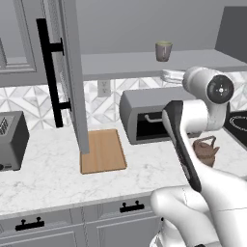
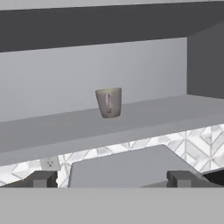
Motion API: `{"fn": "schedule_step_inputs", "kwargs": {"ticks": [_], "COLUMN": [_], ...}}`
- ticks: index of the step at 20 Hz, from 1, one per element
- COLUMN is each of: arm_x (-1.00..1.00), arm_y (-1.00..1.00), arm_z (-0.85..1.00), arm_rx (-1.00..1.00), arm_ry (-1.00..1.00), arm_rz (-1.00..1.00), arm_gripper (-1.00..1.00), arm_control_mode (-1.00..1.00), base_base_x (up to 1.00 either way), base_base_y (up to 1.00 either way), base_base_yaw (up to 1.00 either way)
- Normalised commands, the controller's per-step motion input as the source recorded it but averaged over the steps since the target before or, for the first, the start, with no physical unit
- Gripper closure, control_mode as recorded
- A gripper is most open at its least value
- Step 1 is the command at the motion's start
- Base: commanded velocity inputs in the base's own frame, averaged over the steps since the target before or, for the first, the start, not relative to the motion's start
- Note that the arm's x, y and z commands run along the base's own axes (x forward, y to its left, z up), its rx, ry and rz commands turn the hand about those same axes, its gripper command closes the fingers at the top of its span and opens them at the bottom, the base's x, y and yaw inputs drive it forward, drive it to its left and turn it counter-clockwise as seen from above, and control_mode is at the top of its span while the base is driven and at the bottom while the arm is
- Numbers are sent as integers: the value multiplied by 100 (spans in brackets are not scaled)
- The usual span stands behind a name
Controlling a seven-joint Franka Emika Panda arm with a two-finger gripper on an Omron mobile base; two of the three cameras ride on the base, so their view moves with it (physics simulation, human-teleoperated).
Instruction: Pick the kettle from the counter and place it on the tray. Then pick the mug from the cabinet and place it on the tray. Then close the cabinet doors.
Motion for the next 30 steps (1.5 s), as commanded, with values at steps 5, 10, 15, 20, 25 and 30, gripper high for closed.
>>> {"fn": "schedule_step_inputs", "kwargs": {"ticks": [5,10,15,20,25,30], "arm_x": [-1,0,12,41,39,56], "arm_y": [-1,-3,-1,0,0,0], "arm_z": [47,31,0,0,0,0], "arm_rx": [-6,-1,0,0,0,0], "arm_ry": [-1,4,1,0,0,0], "arm_rz": [-2,-2,-1,2,0,0], "arm_gripper": [-100,-100,-100,-100,-100,-100], "arm_control_mode": [-100,-100,-100,-100,-100,-100], "base_base_x": [0,0,0,0,0,0], "base_base_y": [0,0,0,0,0,0], "base_base_yaw": [0,0,0,0,0,0]}}
